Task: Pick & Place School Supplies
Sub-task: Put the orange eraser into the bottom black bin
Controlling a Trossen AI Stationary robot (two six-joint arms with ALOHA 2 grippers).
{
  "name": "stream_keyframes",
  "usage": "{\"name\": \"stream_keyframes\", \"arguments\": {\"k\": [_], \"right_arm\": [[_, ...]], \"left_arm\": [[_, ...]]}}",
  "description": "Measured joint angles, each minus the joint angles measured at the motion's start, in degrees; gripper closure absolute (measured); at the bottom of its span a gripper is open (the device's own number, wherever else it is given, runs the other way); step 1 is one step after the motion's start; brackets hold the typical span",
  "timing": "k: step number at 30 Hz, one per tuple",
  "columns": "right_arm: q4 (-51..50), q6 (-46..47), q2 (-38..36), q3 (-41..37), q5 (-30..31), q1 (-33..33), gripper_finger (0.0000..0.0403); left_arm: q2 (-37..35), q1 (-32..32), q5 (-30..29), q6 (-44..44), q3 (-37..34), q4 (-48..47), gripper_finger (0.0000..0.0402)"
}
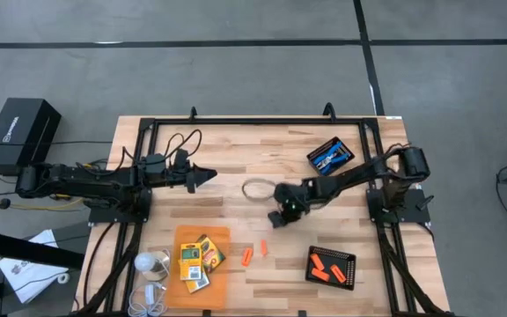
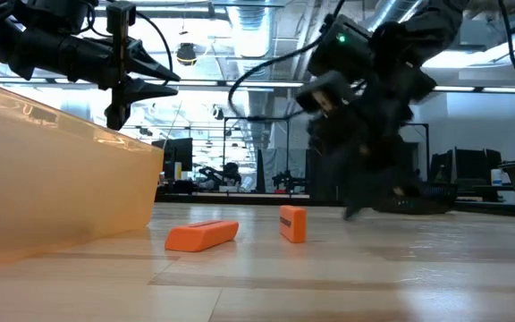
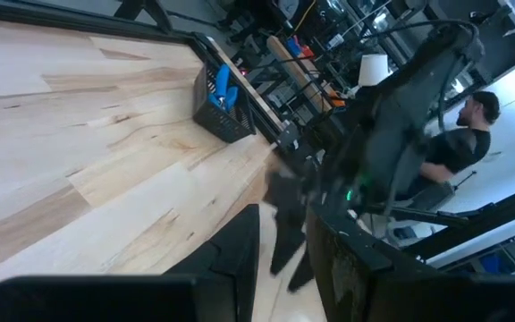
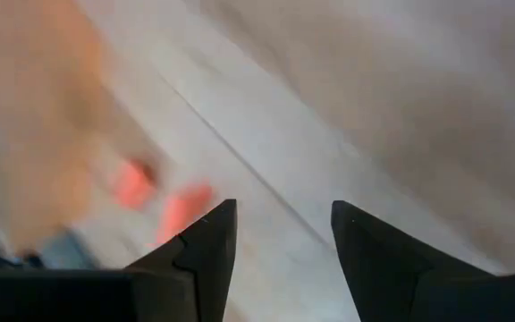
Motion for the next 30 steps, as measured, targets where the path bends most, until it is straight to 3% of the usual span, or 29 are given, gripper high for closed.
{"name": "stream_keyframes", "arguments": {"k": [5,10,15,19,30], "right_arm": [[-1.90,0.35,-8.53,3.79,3.69,-0.37,0.0227],[-26.01,-4.07,-10.76,19.01,16.35,2.89,0.0239],[-49.96,-5.39,-2.21,37.69,19.81,4.73,0.0252],[-58.37,-2.49,6.59,50.20,20.19,7.24,0.0246],[-63.80,17.96,25.88,68.01,18.73,13.63,0.0188]], "left_arm": [[0.00,0.03,0.00,0.10,0.00,0.31,0.0312],[0.00,0.03,0.00,0.77,0.00,0.40,0.0312],[-0.02,0.05,0.29,1.64,0.00,0.69,0.0312],[-0.02,0.05,1.65,2.07,0.00,0.50,0.0312],[0.00,0.05,16.89,3.72,0.00,0.21,0.0312]]}}
